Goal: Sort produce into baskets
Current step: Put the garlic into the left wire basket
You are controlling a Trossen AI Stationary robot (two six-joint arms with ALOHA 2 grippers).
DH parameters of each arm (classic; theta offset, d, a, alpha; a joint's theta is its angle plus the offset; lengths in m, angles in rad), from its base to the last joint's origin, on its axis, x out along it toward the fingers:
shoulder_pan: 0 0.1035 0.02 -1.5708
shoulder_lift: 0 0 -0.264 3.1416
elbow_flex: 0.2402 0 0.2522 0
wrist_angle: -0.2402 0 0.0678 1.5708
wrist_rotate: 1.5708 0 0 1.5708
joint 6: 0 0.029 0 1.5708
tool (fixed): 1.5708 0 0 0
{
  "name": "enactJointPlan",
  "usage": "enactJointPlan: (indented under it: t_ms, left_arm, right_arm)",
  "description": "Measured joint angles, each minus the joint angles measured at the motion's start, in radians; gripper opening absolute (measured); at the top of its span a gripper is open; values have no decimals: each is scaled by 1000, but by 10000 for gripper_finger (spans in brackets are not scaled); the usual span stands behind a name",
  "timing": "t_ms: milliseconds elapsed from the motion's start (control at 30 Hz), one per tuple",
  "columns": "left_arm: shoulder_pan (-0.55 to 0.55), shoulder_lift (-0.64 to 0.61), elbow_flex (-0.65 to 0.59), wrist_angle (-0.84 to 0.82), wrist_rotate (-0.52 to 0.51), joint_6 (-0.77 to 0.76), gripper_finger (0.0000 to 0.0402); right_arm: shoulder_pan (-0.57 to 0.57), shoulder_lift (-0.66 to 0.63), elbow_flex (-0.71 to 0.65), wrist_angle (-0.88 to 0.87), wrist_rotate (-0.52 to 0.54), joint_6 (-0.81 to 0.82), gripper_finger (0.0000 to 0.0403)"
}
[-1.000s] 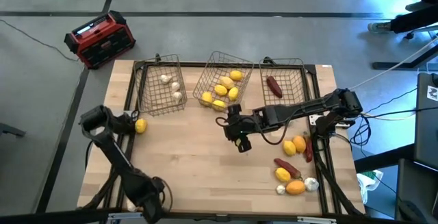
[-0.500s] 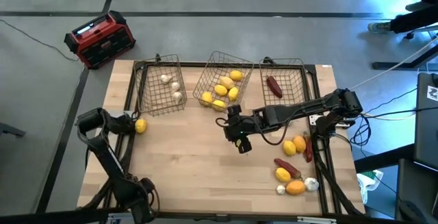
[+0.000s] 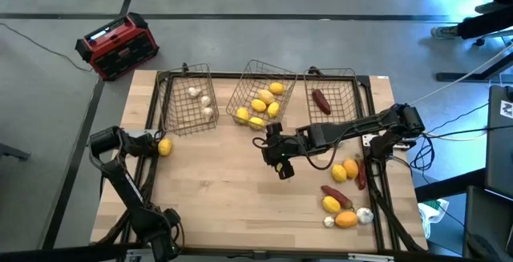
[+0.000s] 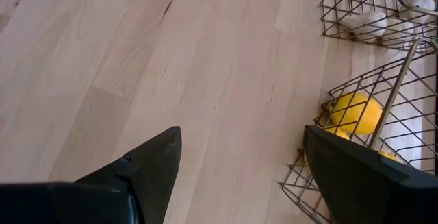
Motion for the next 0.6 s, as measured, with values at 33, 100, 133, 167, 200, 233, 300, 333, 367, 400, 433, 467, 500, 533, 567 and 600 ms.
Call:
enactJointPlan:
  t_ms: [33,100,133,167,200,233,300,333,367,400,433,467,500,533,567,600]
  left_arm:
    - [0,0,0,0,0,1,280]
    - [-1,0,-1,1,0,11,277]
    - [-1,1,-1,2,0,14,273]
    - [-1,1,-1,2,0,19,267]
    - [-1,2,-1,3,1,29,260]
    - [-2,2,-1,3,3,39,251]
    - [-3,2,0,-6,15,52,233]
    - [-5,3,-1,-15,26,56,223]
    - [-7,3,-1,-23,36,61,213]
    - [-8,3,-1,-26,42,74,204]
    - [-8,3,0,-28,42,86,195]
    - [-8,3,0,-28,44,97,187]
    - [-7,3,0,-30,45,101,180]
    - [-6,3,0,-34,43,103,174]
    - [-6,3,0,-38,41,104,169]
    - [-6,3,0,-40,39,104,164]
  right_arm:
    - [0,0,0,0,0,0,303]
    - [0,0,0,0,0,0,303]
    - [0,0,0,0,0,0,303]
    - [0,0,0,1,0,0,303]
    - [0,0,0,3,0,0,303]
    - [0,0,0,4,0,0,303]
    - [0,0,0,5,0,0,303]
    - [0,0,0,4,0,0,303]
    - [0,0,0,4,0,0,303]
    - [0,0,0,4,0,0,303]
    - [0,0,0,4,0,0,303]
    - [0,0,0,4,0,0,303]
    - [0,0,0,4,0,0,303]
    - [0,0,0,4,0,0,303]
    - [0,0,0,4,0,0,303]
    - [0,0,0,4,0,0,303]
